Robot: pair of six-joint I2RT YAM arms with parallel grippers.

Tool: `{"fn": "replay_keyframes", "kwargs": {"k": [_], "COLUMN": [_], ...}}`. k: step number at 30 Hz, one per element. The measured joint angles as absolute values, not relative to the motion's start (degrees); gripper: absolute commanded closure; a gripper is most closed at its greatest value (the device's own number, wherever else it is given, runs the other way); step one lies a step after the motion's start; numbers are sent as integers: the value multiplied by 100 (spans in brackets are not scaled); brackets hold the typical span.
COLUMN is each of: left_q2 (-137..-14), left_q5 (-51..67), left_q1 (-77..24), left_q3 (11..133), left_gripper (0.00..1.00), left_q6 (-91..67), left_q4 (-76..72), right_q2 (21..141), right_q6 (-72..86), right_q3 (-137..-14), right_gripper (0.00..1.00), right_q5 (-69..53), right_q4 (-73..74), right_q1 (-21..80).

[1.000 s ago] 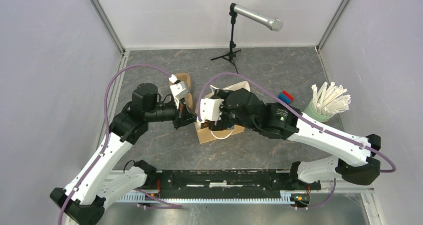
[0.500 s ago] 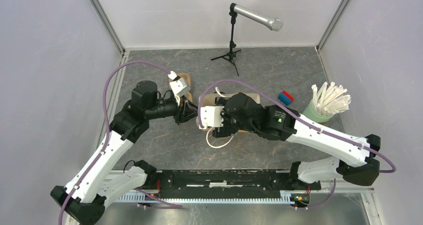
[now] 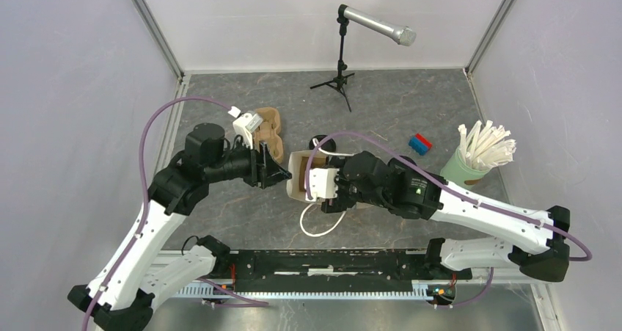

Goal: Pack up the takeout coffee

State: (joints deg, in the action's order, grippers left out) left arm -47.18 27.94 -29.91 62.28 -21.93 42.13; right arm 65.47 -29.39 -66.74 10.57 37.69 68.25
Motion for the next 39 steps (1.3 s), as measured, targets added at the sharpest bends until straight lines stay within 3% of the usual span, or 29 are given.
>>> {"fn": "replay_keyframes", "kwargs": {"k": [24,28,31,35,39], "left_q2": [-4576,-4576,-4576,-4558,-4429], "left_q5": [2530,2495,2508,2567,2685], "left_q1": [-3212,-3229,-3227,-3229,-3229], "left_q3": [5496,5496,5496,5489,5411], "left_gripper": [37,50,71,89,98], "left_q6": [-2764,-2757,-2685,-2536,-2349], "left_q4": [4281,4283,4281,4278,4235], "right_q2": [6484,6580,6626,6722,6893], "right_q6": [-2849,-2834,-2834,-2851,-2974], "right_q3": [-5846,-5835,-5835,-5837,-5839], "right_gripper": [36,36,36,36,36], "right_q5": [1481,1577,1660,1721,1721], "right_q4": [2759,2742,2718,2637,2541], "right_q1": [7338,7435,7463,7478,7489]}}
